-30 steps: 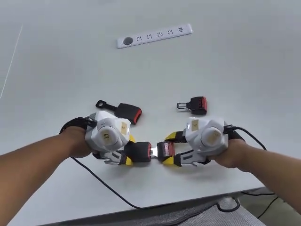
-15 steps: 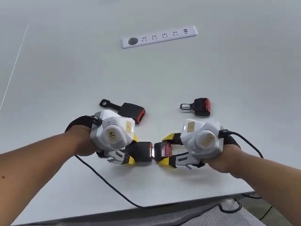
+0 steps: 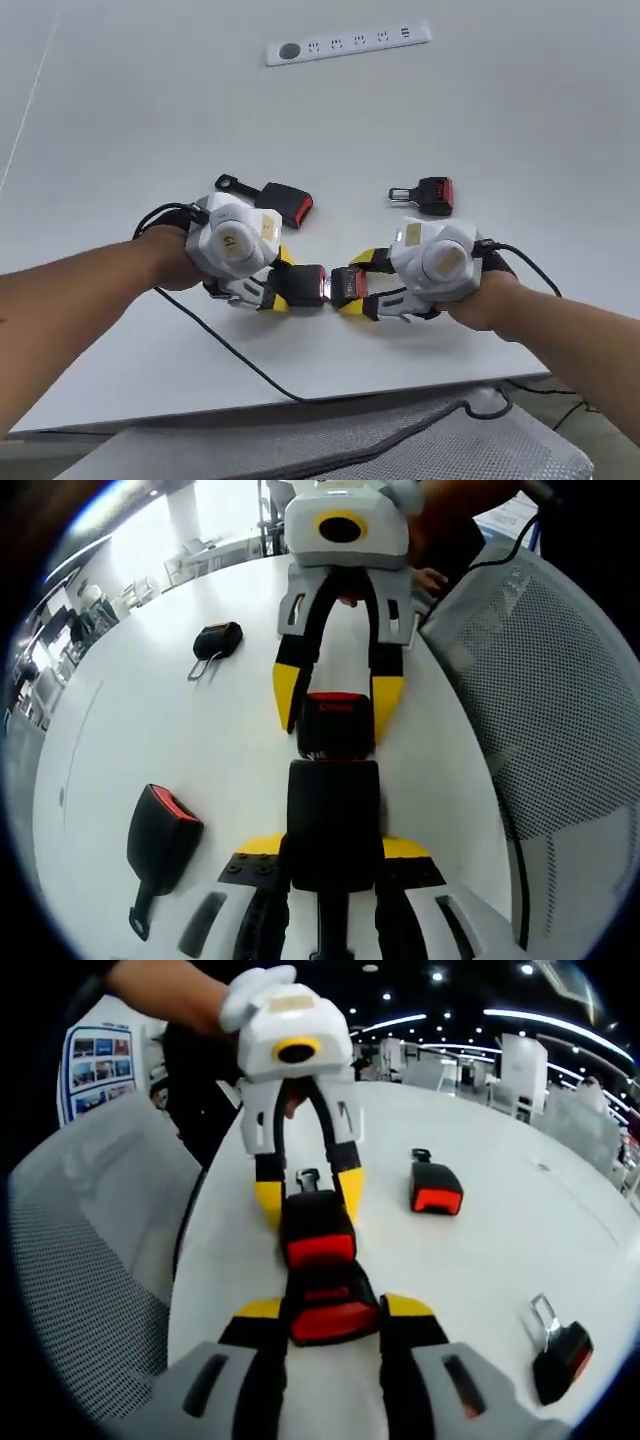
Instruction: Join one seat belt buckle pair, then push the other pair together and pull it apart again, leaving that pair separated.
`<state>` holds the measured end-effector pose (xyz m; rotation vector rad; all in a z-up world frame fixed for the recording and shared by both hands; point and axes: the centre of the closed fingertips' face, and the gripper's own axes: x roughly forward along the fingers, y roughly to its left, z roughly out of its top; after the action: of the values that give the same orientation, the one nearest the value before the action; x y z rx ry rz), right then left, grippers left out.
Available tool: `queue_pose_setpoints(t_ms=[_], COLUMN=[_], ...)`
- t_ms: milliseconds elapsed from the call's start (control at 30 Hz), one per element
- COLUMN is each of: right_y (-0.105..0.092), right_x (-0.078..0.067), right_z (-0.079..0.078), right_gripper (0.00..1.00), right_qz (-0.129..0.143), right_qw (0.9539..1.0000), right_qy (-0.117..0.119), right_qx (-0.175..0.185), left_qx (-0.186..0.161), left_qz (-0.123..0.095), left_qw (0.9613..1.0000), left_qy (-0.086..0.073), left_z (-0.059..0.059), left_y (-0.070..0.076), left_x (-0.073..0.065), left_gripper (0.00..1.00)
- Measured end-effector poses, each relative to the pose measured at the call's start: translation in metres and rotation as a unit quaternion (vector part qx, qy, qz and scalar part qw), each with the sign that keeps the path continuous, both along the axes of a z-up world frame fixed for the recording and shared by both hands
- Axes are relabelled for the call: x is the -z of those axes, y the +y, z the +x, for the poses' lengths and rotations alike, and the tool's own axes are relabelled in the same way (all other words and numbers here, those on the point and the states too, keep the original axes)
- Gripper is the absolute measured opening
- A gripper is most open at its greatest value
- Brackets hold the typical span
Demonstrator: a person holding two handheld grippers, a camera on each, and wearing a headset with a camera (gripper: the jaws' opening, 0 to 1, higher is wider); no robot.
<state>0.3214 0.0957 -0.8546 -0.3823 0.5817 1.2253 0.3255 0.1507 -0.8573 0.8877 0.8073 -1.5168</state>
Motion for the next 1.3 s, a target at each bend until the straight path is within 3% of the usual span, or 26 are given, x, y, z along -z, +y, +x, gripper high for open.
queue_pose_setpoints(t_ms=[367, 533, 867, 1300], right_y=[-0.0010, -0.0004, -0.0026, -0.0032], right_x=[-0.0001, -0.0006, 0.0006, 0.0003], right_z=[-0.0018, -0.0033, -0.0006, -0.0020], right_gripper=[0.34, 0.34, 0.33, 0.33], right_qz=[-0.004, -0.017, 0.010, 0.026], right_qw=[0.9997, 0.9989, 0.9998, 0.9996], right_qy=[-0.017, -0.039, -0.013, -0.004], right_qx=[-0.014, -0.018, -0.008, -0.004], left_qx=[-0.011, -0.018, -0.008, -0.009], left_qz=[-0.039, -0.055, -0.073, -0.081], left_qw=[0.9992, 0.9983, 0.9973, 0.9965], left_qy=[0.010, 0.012, 0.010, 0.018], left_z=[-0.0034, -0.0030, -0.0019, -0.0031], left_y=[-0.0004, 0.0021, 0.0018, 0.0003], left_x=[-0.0044, -0.0051, -0.0047, -0.0063], left_gripper=[0.33, 0.33, 0.33, 0.33])
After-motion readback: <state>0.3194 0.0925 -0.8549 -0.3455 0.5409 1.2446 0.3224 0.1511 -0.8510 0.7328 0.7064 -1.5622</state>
